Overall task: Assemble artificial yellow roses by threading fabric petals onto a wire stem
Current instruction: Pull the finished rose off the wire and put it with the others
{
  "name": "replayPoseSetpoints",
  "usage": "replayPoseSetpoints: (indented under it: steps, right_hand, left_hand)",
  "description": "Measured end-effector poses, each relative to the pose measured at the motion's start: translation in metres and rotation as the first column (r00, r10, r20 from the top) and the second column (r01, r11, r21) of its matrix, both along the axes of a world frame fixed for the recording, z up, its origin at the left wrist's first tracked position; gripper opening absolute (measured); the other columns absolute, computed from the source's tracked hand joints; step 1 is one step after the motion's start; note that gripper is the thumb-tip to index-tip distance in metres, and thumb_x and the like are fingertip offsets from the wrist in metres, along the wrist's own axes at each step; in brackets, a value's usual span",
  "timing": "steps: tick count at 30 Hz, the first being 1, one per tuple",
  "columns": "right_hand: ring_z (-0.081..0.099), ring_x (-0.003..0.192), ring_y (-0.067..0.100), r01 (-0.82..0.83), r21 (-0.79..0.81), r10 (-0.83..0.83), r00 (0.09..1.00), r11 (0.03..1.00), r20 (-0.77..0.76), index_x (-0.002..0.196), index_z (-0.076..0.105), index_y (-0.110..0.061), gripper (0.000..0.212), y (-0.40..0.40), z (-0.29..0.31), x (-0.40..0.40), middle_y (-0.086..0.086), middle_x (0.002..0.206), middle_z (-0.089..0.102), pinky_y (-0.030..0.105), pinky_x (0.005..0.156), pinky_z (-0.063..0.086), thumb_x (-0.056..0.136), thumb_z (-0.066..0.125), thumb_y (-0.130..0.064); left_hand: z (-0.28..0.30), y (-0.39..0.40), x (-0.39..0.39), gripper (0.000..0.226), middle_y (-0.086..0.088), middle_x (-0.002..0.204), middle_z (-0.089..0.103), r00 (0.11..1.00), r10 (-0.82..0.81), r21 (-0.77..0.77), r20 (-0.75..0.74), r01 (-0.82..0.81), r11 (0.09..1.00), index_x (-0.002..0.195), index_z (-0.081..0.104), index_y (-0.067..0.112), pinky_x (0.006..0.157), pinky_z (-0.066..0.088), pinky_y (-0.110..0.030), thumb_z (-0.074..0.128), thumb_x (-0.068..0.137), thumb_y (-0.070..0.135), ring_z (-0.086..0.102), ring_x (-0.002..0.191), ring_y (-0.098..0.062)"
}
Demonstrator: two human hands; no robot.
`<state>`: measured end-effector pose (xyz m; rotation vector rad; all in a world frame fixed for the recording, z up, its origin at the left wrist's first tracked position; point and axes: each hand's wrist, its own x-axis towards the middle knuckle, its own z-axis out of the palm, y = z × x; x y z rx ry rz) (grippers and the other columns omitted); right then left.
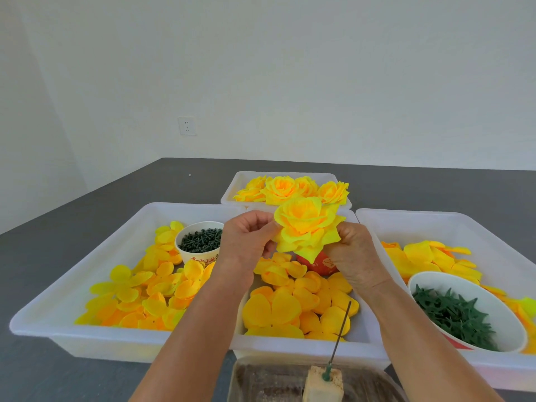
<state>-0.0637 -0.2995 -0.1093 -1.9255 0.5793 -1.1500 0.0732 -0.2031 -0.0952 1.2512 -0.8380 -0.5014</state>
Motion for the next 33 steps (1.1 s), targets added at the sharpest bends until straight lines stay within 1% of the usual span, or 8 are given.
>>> replayPoseSetpoints:
  steps: [4, 7, 13, 15, 18, 22, 26, 33]
  right_hand:
    - [0.064, 0.071, 0.027, 0.040, -0.018, -0.040, 0.999, 0.999, -0.016, 0.074, 0.070, 0.004, 0.008, -0.0024, -0.0008, 0.0010, 0.020, 0.076, 0.070, 0.034, 0.064, 0.055, 0.078, 0.065, 0.010]
    - [0.059, 0.058, -0.006, -0.004, -0.070, 0.004, 1.000, 0.998, 0.002, 0.069, 0.070, -0.012, 0.025, 0.0014, 0.0006, 0.0002, -0.016, 0.059, 0.066, 0.007, 0.053, 0.044, 0.072, 0.070, 0.012]
    - [0.054, 0.056, -0.017, -0.016, -0.149, 0.006, 0.998, 0.989, -0.065, 0.069, 0.071, -0.010, 0.024, 0.0040, -0.0015, 0.0016, -0.028, 0.054, 0.056, 0.001, 0.054, 0.039, 0.070, 0.071, 0.014]
    - [0.050, 0.050, -0.007, 0.013, -0.132, -0.020, 0.999, 0.991, -0.049, 0.058, 0.063, -0.016, 0.035, 0.0014, -0.0026, 0.0009, -0.018, 0.047, 0.057, 0.005, 0.050, 0.037, 0.071, 0.066, 0.016]
    - [0.046, 0.054, 0.009, 0.040, -0.135, -0.042, 0.999, 0.990, -0.013, 0.067, 0.068, 0.001, 0.017, -0.0035, -0.0030, 0.0014, 0.020, 0.063, 0.063, 0.020, 0.052, 0.041, 0.076, 0.061, 0.014]
    - [0.063, 0.076, 0.032, 0.039, -0.132, -0.035, 0.999, 0.991, 0.030, 0.083, 0.074, -0.002, 0.016, -0.0052, -0.0038, 0.0030, 0.019, 0.081, 0.070, 0.040, 0.070, 0.055, 0.081, 0.062, 0.008]
    - [0.064, 0.075, 0.002, 0.005, -0.077, 0.000, 0.998, 0.997, 0.066, 0.078, 0.067, -0.037, 0.040, -0.0041, -0.0016, 0.0022, -0.025, 0.074, 0.067, 0.013, 0.069, 0.052, 0.083, 0.064, 0.002]
    - [0.053, 0.051, -0.003, -0.050, -0.030, 0.050, 0.999, 0.998, 0.007, 0.061, 0.065, -0.024, 0.035, 0.0006, 0.0007, 0.0016, -0.014, 0.051, 0.061, 0.006, 0.049, 0.040, 0.077, 0.067, 0.007]
  left_hand:
    - [-0.0009, -0.0024, -0.0034, 0.019, -0.006, 0.051, 0.046, 0.972, 0.078, 0.016, 0.220, -0.083, 0.996, 0.080, 0.069, 0.015, 0.042, 0.032, -0.015, 0.060, 0.086, 0.000, 0.035, 0.042, -0.010]
    - [0.0017, -0.0021, -0.0025, 0.027, -0.005, 0.050, 0.049, 0.997, 0.076, -0.010, 0.018, -0.076, 0.997, 0.077, 0.069, 0.016, 0.040, 0.031, -0.018, 0.051, 0.088, -0.001, 0.038, 0.041, -0.011]
    - [0.0013, 0.0001, 0.0008, 0.018, -0.005, 0.070, 0.061, 0.992, 0.010, 0.027, -0.124, -0.006, 1.000, 0.067, 0.067, 0.016, 0.046, 0.043, -0.021, 0.065, 0.084, 0.015, 0.052, 0.062, -0.014]
    - [0.0002, -0.0009, 0.0015, 0.017, -0.009, 0.068, 0.059, 0.998, 0.045, 0.005, -0.036, -0.044, 0.999, 0.068, 0.065, 0.013, 0.047, 0.043, -0.019, 0.065, 0.085, 0.011, 0.050, 0.060, -0.014]
    - [-0.0002, -0.0025, 0.0008, 0.018, -0.009, 0.058, 0.050, 0.979, 0.125, -0.036, 0.161, -0.121, 0.992, 0.070, 0.059, 0.006, 0.046, 0.034, -0.016, 0.060, 0.088, 0.005, 0.040, 0.052, -0.011]
    - [-0.0007, -0.0036, -0.0004, 0.016, -0.010, 0.060, 0.046, 0.959, 0.121, -0.045, 0.255, -0.113, 0.993, 0.077, 0.055, -0.003, 0.050, 0.034, -0.024, 0.055, 0.091, 0.004, 0.038, 0.055, -0.013]
    - [-0.0008, -0.0047, -0.0002, 0.016, -0.016, 0.064, 0.048, 0.955, 0.121, -0.031, 0.270, -0.117, 0.993, 0.074, 0.056, 0.004, 0.054, 0.035, -0.032, 0.056, 0.090, 0.002, 0.037, 0.057, -0.022]
    - [0.0023, -0.0015, -0.0013, 0.016, -0.004, 0.053, 0.053, 0.996, 0.078, -0.069, 0.052, -0.075, 0.995, 0.077, 0.062, 0.007, 0.038, 0.036, -0.017, 0.056, 0.090, 0.000, 0.042, 0.039, -0.007]
